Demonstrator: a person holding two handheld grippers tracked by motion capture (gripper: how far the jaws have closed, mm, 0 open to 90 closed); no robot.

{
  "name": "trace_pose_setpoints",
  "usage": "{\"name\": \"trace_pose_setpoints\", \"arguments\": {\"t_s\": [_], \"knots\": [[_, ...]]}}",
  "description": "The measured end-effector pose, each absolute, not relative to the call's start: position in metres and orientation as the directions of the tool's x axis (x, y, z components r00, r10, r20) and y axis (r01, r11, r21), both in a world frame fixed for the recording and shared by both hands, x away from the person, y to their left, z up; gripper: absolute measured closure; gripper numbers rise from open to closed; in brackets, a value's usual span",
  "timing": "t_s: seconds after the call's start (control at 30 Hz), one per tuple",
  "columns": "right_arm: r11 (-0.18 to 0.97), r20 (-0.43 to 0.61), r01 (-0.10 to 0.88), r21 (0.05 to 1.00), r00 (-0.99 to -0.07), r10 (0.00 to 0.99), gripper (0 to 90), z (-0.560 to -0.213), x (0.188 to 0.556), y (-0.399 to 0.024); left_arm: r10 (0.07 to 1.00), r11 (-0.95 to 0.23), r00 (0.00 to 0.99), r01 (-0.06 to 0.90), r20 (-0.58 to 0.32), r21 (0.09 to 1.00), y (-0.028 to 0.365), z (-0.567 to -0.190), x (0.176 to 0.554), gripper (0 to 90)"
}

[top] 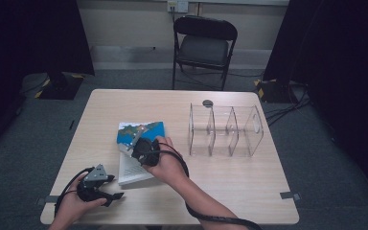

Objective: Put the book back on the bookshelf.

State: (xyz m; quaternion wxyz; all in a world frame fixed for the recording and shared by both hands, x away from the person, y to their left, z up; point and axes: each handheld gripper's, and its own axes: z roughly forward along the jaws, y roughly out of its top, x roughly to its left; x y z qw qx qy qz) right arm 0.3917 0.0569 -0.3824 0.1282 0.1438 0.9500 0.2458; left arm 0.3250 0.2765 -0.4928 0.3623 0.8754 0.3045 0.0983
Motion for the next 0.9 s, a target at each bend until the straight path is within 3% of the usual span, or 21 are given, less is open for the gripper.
{"name": "trace_pose_setpoints", "arguments": {"t_s": [0.47, 0.57, 0.7, 0.9], "knots": [[0.816, -0.141, 0.244, 0.525, -0.92, 0.366, 75.3, -0.361, 0.388, 0.053, 0.619, -0.555, 0.785, 0.446, -0.01, 0.702, 0.276, -0.491, 0.326, 40.4], [0.819, -0.138, 0.247, 0.518, -0.921, 0.365, 75.3, -0.362, 0.384, 0.054, 0.616, -0.558, 0.788, 0.444, -0.009, 0.701, 0.275, -0.491, 0.325, 40.0], [0.818, -0.135, 0.251, 0.518, -0.92, 0.367, 75.2, -0.364, 0.382, 0.054, 0.619, -0.535, 0.784, 0.459, -0.04, 0.71, 0.276, -0.491, 0.327, 42.7], [0.823, -0.124, 0.255, 0.508, -0.924, 0.363, 75.2, -0.359, 0.383, 0.055, 0.617, -0.45, 0.778, 0.472, -0.118, 0.759, 0.277, -0.484, 0.328, 54.8]]}}
